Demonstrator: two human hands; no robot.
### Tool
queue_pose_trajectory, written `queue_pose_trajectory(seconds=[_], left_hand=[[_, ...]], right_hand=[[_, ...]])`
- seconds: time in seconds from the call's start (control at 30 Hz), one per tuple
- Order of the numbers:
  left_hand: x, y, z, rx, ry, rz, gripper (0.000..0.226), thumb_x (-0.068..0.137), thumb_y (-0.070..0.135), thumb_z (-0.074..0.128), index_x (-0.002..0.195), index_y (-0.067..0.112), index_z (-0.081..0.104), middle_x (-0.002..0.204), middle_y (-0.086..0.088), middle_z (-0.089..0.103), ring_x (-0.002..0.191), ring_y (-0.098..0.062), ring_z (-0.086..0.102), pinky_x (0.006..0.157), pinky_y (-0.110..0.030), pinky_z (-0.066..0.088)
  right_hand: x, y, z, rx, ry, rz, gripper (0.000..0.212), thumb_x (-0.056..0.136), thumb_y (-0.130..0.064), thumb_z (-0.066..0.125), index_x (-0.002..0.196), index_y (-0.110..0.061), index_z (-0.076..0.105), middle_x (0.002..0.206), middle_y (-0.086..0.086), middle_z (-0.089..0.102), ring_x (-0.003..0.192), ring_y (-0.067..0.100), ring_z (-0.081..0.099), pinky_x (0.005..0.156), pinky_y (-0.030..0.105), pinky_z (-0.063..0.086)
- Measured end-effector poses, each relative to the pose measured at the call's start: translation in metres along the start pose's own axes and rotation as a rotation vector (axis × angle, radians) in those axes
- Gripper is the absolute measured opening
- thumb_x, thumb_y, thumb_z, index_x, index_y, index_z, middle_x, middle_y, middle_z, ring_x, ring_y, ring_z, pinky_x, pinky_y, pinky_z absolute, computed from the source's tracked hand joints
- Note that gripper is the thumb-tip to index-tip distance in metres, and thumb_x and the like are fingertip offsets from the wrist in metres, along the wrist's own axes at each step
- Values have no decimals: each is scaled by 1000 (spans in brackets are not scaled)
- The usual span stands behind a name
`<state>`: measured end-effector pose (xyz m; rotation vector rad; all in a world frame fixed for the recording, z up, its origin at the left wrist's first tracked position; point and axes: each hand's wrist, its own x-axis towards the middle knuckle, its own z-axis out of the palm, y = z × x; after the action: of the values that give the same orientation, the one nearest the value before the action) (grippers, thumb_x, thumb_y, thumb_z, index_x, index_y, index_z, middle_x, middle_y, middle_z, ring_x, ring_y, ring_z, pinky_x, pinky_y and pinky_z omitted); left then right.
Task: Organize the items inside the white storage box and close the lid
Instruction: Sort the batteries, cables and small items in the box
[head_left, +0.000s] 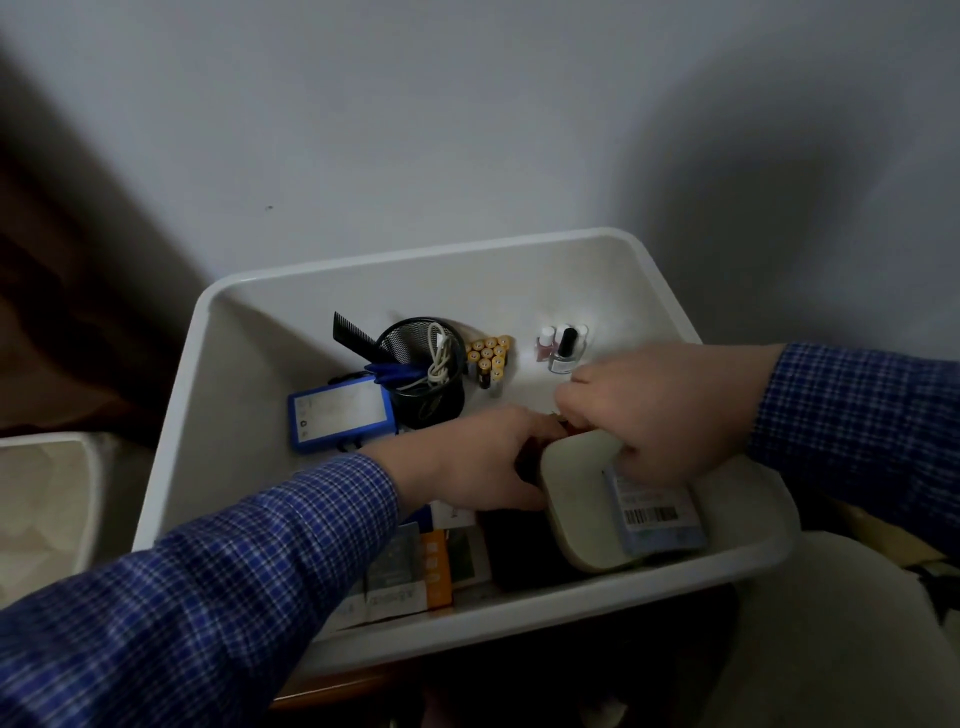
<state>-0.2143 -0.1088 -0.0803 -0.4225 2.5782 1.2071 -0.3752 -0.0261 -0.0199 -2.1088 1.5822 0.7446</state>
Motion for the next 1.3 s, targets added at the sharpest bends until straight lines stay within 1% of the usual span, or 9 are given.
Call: queue_pose_trajectory(seconds=[0.17,0.27,0.37,0.43,0.53,0.67,0.9,1.17,1.3], left_hand=[[-16,-7,-18,252,6,-192,46,87,31,70,130,19,57,114,3,63,94,-12,60,79,-28,52],[-43,-13,-39,303,-50,-307,40,93,36,61,130,23,58,108,11,59,97,-9,56,77,-20,42],[-78,-20,-54,365,-88,-401,26,95,35,54,118,25,59,103,10,57,94,-13,57,71,-23,42],[-94,-25,-52,455,-114,-475,26,97,31,48,120,22,58,113,3,57,100,-18,57,80,-29,47],[-102,-33,-35,510,-247,-581,30,102,21,44,129,14,54,126,-6,56,109,-23,58,90,-32,50],[-106,-44,-23,453,-223,-596,24,98,15,49,119,14,61,117,-5,63,101,-22,63,89,-37,54],[-111,-50,-21,373,-197,-559,23,97,17,53,116,18,67,110,-2,67,97,-18,63,82,-30,51],[-109,-50,-24,349,-245,-566,25,99,17,53,119,13,66,109,-5,68,99,-20,64,91,-34,54],[-109,-52,-23,353,-228,-564,22,98,18,53,115,15,67,104,-3,67,95,-18,63,89,-33,53]], right_hand=[[10,-4,13,191,-112,78,43,91,-27,50,134,-24,47,89,-8,55,79,8,56,70,28,51],[13,-3,12,165,-103,111,34,93,-23,44,126,-20,53,105,2,63,92,18,61,84,37,54],[18,-5,9,120,-31,124,24,96,-20,38,110,-16,57,91,2,62,82,20,60,71,32,49],[24,-11,6,75,76,105,25,98,-19,37,107,-14,59,89,4,64,79,22,62,66,33,46],[42,-28,-3,132,112,29,31,100,-24,38,121,-18,60,111,5,67,98,22,65,85,36,54],[74,-61,-7,245,49,-24,37,99,-25,52,136,-23,51,125,2,60,107,19,60,94,36,53],[107,-84,1,303,4,-29,13,93,-26,66,102,-19,60,99,3,64,86,19,61,62,24,43],[107,-78,0,352,-17,-67,19,90,-29,70,103,-26,56,104,-4,60,93,15,60,84,32,56],[106,-76,4,379,42,-77,29,83,-35,77,104,-28,59,92,-14,54,86,8,58,74,27,54]])
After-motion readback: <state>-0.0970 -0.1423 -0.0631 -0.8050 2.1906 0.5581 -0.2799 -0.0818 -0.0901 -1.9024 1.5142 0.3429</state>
